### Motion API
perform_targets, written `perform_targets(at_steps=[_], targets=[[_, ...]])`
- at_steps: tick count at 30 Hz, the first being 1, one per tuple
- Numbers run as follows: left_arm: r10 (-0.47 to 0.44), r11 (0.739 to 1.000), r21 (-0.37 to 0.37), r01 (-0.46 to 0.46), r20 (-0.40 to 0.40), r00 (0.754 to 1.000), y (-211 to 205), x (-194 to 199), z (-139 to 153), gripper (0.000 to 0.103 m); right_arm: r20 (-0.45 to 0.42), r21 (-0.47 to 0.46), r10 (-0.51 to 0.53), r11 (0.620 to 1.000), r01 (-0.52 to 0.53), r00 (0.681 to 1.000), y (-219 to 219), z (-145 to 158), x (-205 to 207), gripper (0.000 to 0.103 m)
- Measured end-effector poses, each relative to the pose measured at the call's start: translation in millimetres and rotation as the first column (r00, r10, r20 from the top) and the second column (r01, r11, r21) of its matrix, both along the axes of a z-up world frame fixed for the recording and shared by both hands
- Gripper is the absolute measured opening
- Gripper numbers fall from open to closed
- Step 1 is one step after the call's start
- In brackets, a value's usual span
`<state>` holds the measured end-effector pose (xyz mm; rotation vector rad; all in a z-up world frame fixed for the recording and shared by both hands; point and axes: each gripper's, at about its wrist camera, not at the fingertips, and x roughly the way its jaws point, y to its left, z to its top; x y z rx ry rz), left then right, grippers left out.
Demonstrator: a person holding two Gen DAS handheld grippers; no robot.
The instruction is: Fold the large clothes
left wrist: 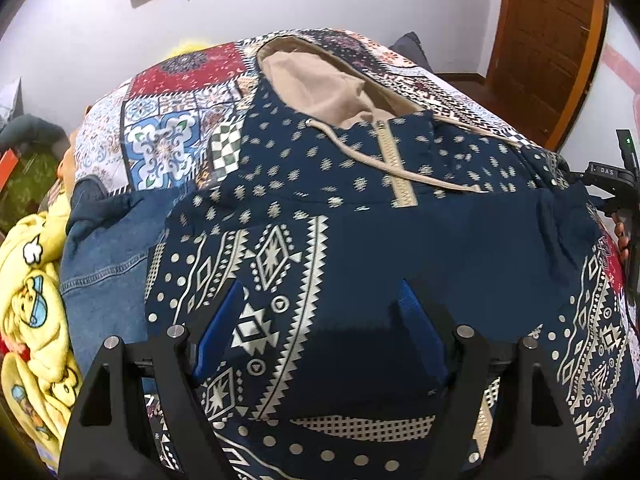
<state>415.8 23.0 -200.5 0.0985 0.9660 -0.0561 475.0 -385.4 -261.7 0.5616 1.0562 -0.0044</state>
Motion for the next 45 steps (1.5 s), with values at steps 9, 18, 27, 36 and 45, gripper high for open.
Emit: perform_targets(at_steps=[9,18,27,36,45], targets=[[0.030,0.999,0.017,-0.030,0.022,0.999,16,-14,12,0.079,0.068,-0.042,0.009,0.999,-0.006,0.998,1,34,-16,0.007],[0.018,1.000,0.015,-0.020,0.089,0.996,19,-40,43,0.079,0.307,-0.107,0.138,0.988,-0.110,0.942,37,148,-52,0.007],[0.008,1.000,0.017,-0.010,0.117,0.993,26,-68,59,0.079,0.345,-0.213,0.402,0.913,-0.347,0.848,154,178,-73,0.007],[0.011,1.000,0.013,-0.013,0.085,0.996,39,-85,52,0.079,0.103,-0.246,0.540,0.828,-0.505,0.835,242,84,-73,0.009],[-0.048,0.998,0.034,0.045,0.072,0.996,21,-79,55,0.079,0.033,-0.100,0.525,0.849,-0.519,0.851,223,62,-94,0.036]])
